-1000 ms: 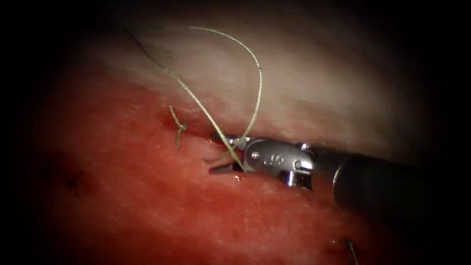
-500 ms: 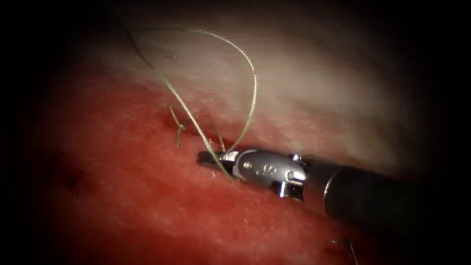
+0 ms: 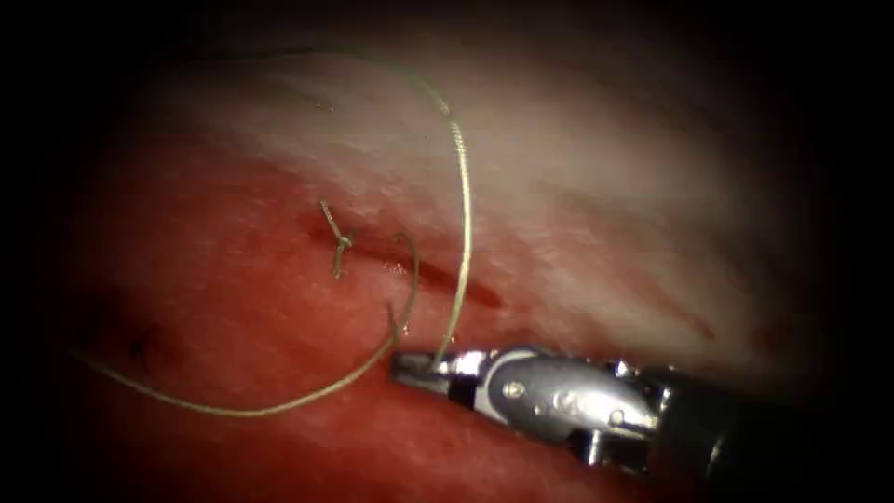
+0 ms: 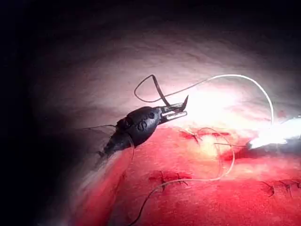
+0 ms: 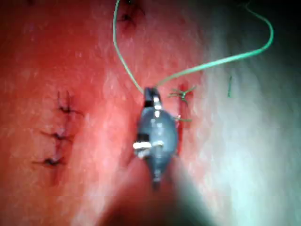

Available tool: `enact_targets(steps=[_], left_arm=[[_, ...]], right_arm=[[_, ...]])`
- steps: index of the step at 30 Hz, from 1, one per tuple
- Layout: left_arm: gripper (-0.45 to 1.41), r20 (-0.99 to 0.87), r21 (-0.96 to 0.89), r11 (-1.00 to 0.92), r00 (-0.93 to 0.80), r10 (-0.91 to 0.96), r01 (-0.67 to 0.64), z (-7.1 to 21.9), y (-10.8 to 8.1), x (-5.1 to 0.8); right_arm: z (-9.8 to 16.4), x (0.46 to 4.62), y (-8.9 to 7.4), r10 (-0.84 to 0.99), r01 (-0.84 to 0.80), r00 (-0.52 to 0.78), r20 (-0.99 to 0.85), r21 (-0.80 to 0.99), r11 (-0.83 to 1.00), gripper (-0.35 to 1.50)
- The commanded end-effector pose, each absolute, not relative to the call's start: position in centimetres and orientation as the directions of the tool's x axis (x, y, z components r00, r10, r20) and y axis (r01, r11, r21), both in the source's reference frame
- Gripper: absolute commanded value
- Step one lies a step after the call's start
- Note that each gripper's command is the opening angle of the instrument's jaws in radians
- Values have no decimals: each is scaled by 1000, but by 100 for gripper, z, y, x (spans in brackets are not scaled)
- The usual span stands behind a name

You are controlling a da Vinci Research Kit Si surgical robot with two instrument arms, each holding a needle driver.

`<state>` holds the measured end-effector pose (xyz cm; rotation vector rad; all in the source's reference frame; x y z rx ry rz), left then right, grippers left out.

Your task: Wound Closure

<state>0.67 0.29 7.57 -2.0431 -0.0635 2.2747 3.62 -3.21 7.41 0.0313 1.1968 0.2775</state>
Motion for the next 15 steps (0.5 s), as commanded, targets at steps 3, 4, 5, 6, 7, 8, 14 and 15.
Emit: enact_targets(steps=[3, 4, 5, 6, 7, 8, 14, 15], left_arm=[[-45, -991, -85, -996, -103, 88, -36, 763, 31, 63], [-45, -991, -85, -996, -103, 88, -36, 763, 31, 63], [-45, -991, -85, -996, -103, 88, -37, 764, 31, 62], [-45, -991, -84, -996, -103, 88, -37, 764, 30, 62], [-45, -991, -84, -996, -104, 88, -37, 764, 30, 62], [-45, -991, -84, -996, -105, 87, -35, 765, 30, 61], [-45, -991, -83, -996, -107, 85, -25, 766, 29, 62], [-45, -991, -83, -996, -108, 85, -22, 767, 29, 62]], right_arm=[[724, 384, -346, 218, -156, 342, -914, 173, 972, -35], [721, 387, -350, 216, -152, 346, -913, 172, 973, -35], [717, 393, -356, 211, -140, 344, -915, 172, 975, -35], [715, 397, -360, 208, -137, 341, -917, 171, 976, -35], [713, 401, -364, 206, -129, 342, -917, 171, 977, -35], [708, 407, -373, 200, -104, 354, -914, 174, 979, -35], [690, 410, -388, 190, -62, 363, -912, 180, 982, -6], [691, 408, -386, 192, -67, 357, -914, 179, 981, 22]])
